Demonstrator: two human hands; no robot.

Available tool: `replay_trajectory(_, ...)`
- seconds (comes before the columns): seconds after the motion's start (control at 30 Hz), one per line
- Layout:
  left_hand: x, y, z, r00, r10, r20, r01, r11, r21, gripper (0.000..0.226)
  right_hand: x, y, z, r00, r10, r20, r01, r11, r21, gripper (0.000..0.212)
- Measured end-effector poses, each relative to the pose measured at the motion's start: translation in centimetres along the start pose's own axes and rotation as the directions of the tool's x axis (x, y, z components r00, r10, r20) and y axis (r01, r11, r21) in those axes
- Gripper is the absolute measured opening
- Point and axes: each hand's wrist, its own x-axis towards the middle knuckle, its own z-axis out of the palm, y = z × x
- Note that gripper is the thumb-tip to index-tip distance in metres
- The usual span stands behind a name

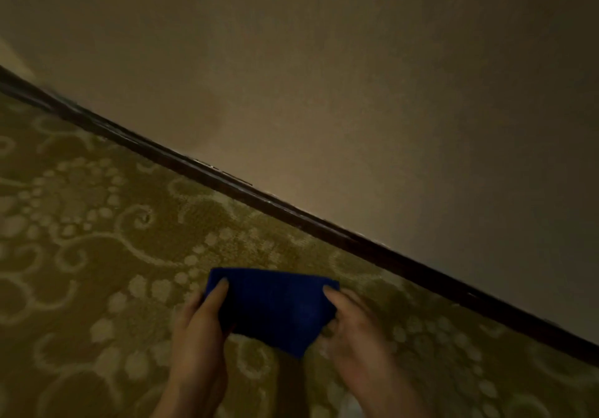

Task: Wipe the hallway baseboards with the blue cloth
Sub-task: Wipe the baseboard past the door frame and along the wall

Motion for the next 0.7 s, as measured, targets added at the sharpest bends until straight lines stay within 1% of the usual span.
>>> replay_trajectory(0.1,1.2,1.7,0.3,0.998,0.063,0.013,-0.063,0.998,0.031,0.011,0.6,-0.6,1.2,1.0,-0.014,0.027,0.012,0.997,0.078,0.016)
replay_trajectory(0.2,5.3,2.1,2.3,0.993,0.09,0.082,-0.096,0.993,0.074,0.018,4.5,-1.5,1.3,0.995,-0.088,0.035,0.084,0.99,0.115,0.019)
replay_trajectory(0.23,7.0,1.9,3.1,0.991,0.093,0.1,-0.102,0.991,0.089,0.019,6.1,-1.6,1.2,0.993,-0.116,0.021,0.112,0.983,0.145,0.022)
replay_trajectory(0.33,11.6,1.3,5.2,0.989,0.103,0.104,-0.115,0.985,0.126,0.007,9.7,-0.8,1.8,0.983,-0.175,-0.062,0.186,0.94,0.287,0.028)
replay_trajectory(0.4,14.4,1.2,6.7,0.991,0.077,0.113,-0.092,0.987,0.134,0.006,11.0,0.0,2.3,0.976,-0.198,-0.088,0.216,0.914,0.342,0.029)
replay_trajectory(0.47,16.7,1.2,8.4,0.993,0.023,0.114,-0.039,0.99,0.139,0.009,11.5,0.1,2.5,0.971,-0.213,-0.11,0.239,0.897,0.372,0.029)
replay_trajectory(0.53,17.6,1.2,10.3,0.996,-0.011,0.091,-0.002,0.99,0.138,0.01,11.4,-0.7,2.6,0.966,-0.21,-0.149,0.252,0.891,0.377,0.023)
replay_trajectory(0.57,17.9,1.1,11.0,0.998,0.002,0.061,-0.01,0.99,0.142,0.011,11.4,-1.2,2.6,0.963,-0.21,-0.167,0.259,0.893,0.368,0.02)
replay_trajectory(0.6,18.0,0.8,11.7,0.999,0.031,0.027,-0.035,0.99,0.14,0.013,11.2,-1.8,2.4,0.959,-0.222,-0.178,0.272,0.896,0.351,0.019)
replay_trajectory(0.63,18.0,0.5,12.2,0.998,0.061,-0.004,-0.06,0.99,0.129,0.021,11.1,-2.1,2.3,0.951,-0.253,-0.178,0.301,0.891,0.34,0.021)
replay_trajectory(0.67,18.1,-0.1,12.6,0.995,0.091,-0.038,-0.086,0.99,0.11,0.027,11.2,-2.3,2.1,0.943,-0.276,-0.186,0.326,0.875,0.359,0.026)
replay_trajectory(0.7,18.0,-0.7,13.0,0.99,0.123,-0.07,-0.116,0.989,0.091,0.028,11.3,-2.4,1.8,0.93,-0.296,-0.217,0.358,0.862,0.36,0.027)
